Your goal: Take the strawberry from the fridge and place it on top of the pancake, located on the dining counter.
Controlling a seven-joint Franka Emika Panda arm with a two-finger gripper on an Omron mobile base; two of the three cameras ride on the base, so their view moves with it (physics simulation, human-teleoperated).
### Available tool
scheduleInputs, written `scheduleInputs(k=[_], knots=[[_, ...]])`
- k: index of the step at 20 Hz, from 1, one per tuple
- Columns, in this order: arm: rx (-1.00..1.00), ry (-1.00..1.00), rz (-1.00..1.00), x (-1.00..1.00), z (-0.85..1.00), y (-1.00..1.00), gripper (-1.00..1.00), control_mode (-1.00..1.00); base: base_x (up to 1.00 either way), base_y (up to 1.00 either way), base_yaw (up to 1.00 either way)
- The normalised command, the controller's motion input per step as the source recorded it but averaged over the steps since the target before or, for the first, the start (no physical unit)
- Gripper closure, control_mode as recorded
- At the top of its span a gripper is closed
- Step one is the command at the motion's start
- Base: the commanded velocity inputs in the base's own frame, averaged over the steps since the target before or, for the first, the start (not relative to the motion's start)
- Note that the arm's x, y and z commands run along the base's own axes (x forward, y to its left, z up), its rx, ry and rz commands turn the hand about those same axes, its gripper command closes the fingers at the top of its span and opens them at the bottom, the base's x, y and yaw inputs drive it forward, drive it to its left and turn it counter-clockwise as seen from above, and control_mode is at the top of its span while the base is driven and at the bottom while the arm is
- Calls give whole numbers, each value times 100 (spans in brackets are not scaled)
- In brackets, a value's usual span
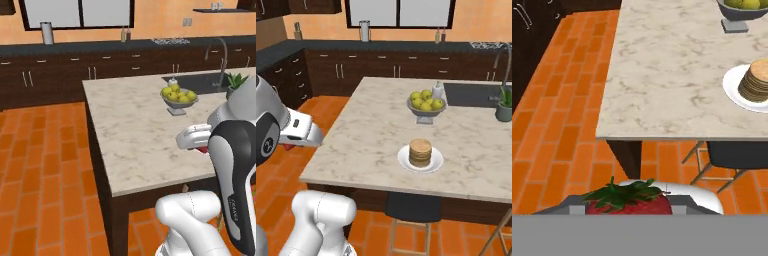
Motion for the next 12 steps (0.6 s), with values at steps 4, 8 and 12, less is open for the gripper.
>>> scheduleInputs(k=[4,8,12], knots=[[0,0,0,0,0,0,100,100,9,-100,0],[0,0,0,0,0,0,100,100,59,-95,9],[0,0,0,0,0,0,100,100,100,-47,19]])
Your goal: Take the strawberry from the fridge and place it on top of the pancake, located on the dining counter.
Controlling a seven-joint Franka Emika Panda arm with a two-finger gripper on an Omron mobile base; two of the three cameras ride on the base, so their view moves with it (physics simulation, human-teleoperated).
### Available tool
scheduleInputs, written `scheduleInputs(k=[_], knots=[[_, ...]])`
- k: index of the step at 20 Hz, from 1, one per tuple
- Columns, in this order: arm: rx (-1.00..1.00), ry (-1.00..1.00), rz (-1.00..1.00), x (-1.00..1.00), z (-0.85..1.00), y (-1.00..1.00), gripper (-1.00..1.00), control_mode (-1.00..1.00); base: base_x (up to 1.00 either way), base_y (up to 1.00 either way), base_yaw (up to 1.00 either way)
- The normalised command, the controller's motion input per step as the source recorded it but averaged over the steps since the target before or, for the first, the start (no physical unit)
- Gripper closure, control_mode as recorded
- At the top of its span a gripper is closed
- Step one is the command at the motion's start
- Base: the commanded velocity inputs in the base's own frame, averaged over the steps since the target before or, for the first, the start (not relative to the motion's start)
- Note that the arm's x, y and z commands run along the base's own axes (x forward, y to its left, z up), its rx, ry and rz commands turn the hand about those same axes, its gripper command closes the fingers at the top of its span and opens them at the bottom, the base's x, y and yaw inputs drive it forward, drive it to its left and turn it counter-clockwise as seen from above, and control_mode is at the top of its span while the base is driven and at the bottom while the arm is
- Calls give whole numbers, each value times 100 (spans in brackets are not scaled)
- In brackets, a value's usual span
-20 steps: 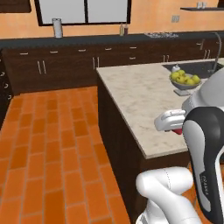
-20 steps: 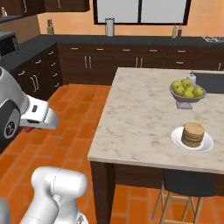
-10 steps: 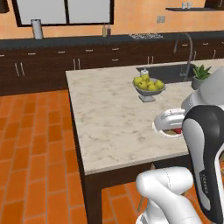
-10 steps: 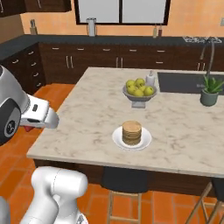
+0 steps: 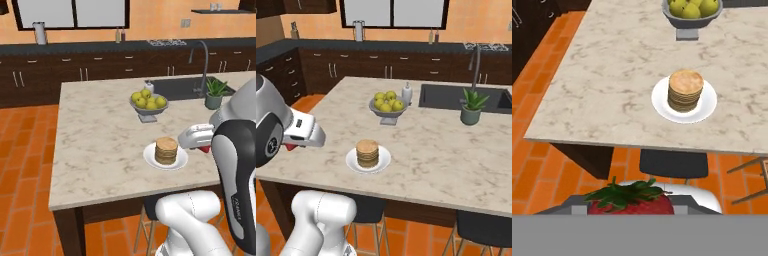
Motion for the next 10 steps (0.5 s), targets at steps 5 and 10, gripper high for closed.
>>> scheduleInputs(k=[5,10], knots=[[0,0,0,0,0,0,100,100,100,-41,17],[6,1,7,40,-8,-15,100,-100,60,-23,9]])
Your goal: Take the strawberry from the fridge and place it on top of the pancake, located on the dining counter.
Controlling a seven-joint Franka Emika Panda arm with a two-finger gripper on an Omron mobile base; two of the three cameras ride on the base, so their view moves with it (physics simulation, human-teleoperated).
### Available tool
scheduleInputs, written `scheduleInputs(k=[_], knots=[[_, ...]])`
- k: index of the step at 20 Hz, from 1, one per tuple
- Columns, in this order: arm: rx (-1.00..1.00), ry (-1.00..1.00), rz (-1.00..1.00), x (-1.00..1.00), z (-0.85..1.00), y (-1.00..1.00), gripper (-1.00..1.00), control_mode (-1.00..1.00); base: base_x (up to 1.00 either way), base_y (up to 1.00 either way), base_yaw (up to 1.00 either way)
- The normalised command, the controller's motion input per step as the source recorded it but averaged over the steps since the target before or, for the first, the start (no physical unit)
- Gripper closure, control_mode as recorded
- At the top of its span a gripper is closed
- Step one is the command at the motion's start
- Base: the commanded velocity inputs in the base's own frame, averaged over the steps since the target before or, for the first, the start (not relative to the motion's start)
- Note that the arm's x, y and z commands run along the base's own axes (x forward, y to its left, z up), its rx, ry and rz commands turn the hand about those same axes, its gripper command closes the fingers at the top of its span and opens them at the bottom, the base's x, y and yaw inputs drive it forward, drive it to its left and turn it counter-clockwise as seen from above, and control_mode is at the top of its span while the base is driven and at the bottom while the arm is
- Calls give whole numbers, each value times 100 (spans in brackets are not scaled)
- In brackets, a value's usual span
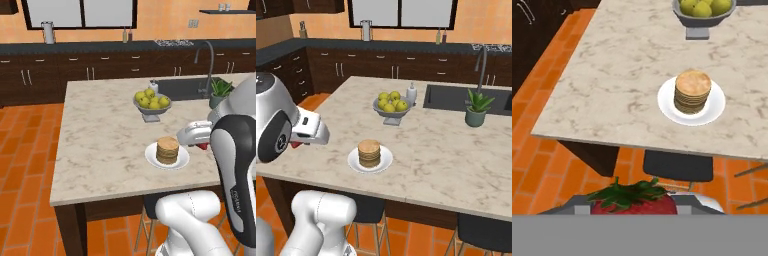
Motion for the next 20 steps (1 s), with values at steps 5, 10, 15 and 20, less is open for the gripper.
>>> scheduleInputs(k=[5,10,15,20], knots=[[5,12,11,100,-46,-39,100,-100,0,0,0],[-1,6,0,100,-54,-14,100,-100,0,0,0],[-7,7,-3,95,-48,-2,100,-100,0,0,0],[-15,3,-9,62,-31,0,100,-100,0,0,0]])
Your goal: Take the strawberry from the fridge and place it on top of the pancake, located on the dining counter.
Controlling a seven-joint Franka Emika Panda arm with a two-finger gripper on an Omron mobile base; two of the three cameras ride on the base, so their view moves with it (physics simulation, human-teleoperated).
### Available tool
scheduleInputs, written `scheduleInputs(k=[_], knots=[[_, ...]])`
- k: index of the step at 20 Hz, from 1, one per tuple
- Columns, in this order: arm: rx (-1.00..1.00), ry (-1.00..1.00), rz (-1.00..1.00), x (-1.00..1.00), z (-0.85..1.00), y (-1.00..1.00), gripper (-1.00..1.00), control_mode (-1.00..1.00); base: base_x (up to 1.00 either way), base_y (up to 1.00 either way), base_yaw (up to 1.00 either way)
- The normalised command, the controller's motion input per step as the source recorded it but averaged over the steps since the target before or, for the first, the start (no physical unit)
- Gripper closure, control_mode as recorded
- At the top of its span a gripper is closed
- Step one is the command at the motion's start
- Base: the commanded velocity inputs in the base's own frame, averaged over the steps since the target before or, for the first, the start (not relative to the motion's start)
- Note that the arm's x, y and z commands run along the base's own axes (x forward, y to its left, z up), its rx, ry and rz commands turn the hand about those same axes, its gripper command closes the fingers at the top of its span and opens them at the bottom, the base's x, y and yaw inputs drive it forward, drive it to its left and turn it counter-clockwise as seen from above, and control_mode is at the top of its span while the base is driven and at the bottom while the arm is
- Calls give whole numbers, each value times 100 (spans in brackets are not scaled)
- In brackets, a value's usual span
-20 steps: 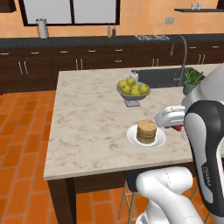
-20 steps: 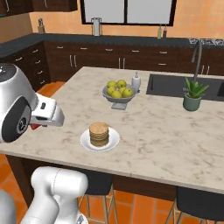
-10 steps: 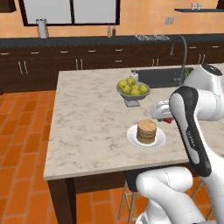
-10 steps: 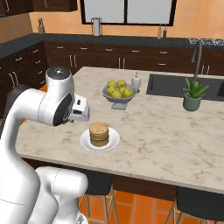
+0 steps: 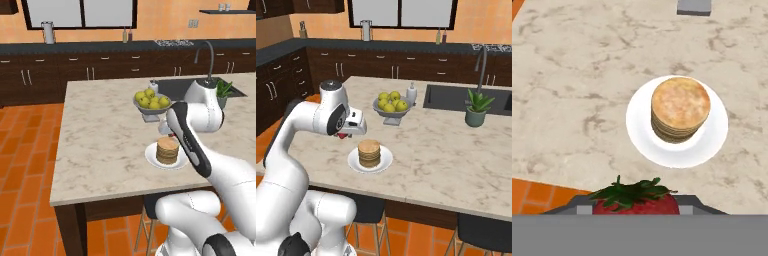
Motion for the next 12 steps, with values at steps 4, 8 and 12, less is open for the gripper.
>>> scheduleInputs(k=[4,8,12], knots=[[-5,10,-2,57,-43,-25,100,-100,0,0,0],[0,4,0,70,-40,-41,100,-100,0,0,0],[0,0,0,76,-25,-24,100,-100,0,0,0]])
